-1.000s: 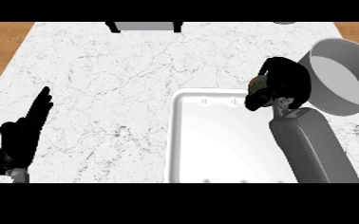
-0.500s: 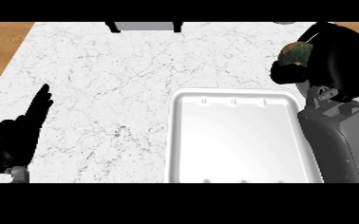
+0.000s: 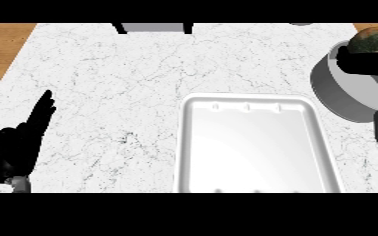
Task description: Pick the squash from the tray and place it in the pot
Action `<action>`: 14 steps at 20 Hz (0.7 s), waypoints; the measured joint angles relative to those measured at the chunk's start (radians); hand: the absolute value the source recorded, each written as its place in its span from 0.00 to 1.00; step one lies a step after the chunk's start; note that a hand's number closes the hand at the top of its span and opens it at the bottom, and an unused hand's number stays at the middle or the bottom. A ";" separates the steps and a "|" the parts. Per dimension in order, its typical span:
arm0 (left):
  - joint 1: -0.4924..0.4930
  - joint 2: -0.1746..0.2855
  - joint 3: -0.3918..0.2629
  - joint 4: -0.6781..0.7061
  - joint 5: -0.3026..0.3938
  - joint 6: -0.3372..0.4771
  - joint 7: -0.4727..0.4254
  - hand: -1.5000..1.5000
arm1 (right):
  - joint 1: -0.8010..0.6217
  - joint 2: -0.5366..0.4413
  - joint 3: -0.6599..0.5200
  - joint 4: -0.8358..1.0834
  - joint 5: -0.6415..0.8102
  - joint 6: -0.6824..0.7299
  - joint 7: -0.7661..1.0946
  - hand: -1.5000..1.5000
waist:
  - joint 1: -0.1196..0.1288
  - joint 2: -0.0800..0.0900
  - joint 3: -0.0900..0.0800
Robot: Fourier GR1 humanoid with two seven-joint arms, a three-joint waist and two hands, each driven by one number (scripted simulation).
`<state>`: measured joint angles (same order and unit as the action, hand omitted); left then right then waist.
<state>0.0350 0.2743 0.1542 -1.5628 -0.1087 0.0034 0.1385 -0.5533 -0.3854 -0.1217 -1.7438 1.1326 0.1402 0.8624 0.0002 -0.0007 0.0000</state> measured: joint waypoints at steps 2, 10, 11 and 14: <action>0.003 0.000 0.004 -0.001 -0.002 -0.004 -0.009 0.50 | -0.013 -0.028 -0.049 0.052 -0.027 -0.032 -0.049 1.00 | 0.002 0.000 0.000; -0.016 -0.017 -0.002 0.014 -0.023 -0.006 -0.009 0.50 | -0.041 -0.147 -0.195 0.314 -0.115 -0.144 -0.267 1.00 | 0.007 0.003 0.000; -0.015 -0.021 -0.009 -0.011 -0.027 -0.003 0.014 0.50 | -0.045 -0.160 -0.210 0.360 -0.124 -0.166 -0.300 1.00 | 0.008 0.003 0.000; -0.019 -0.021 -0.005 -0.006 -0.028 -0.008 0.015 0.50 | -0.080 -0.201 -0.246 0.515 -0.149 -0.212 -0.390 1.00 | 0.012 0.004 0.001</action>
<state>0.0157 0.2537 0.1491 -1.5690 -0.1369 -0.0047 0.1536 -0.6336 -0.5866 -0.3673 -1.2286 0.9840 -0.0717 0.4726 0.0124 0.0038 0.0005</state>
